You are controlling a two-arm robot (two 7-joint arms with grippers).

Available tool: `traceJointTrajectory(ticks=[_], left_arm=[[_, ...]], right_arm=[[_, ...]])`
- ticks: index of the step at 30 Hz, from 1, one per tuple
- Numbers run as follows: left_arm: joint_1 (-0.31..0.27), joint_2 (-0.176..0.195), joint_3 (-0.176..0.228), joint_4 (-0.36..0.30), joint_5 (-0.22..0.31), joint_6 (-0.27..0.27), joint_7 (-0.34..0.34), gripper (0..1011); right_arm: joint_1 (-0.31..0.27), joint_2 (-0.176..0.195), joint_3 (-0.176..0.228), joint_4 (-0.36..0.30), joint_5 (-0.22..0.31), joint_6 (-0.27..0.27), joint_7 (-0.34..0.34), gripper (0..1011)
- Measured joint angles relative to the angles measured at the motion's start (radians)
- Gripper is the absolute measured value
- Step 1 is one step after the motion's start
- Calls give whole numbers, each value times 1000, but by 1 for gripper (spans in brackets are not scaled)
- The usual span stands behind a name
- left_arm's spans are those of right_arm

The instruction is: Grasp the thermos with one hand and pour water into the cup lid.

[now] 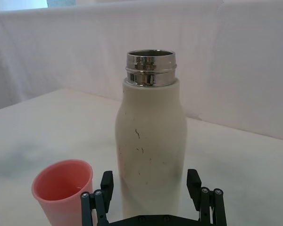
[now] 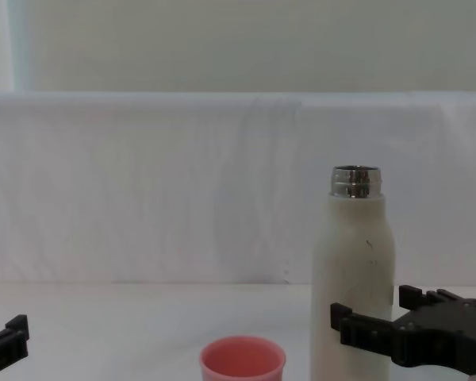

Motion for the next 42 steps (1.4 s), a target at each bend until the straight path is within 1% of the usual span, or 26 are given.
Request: traceJointTrajectory(ticks=[13, 30, 42], left_arm=[[0, 0, 0, 0, 0, 0, 0, 1001], [0, 0, 0, 0, 0, 0, 0, 1001], [0, 0, 0, 0, 0, 0, 0, 1001]], right_arm=[[29, -11, -7, 31, -10, 1, 0, 1003], [61, -21, -16, 53, -14, 11, 6, 1003], [82, -32, -18, 82, -18, 7, 5, 1003]])
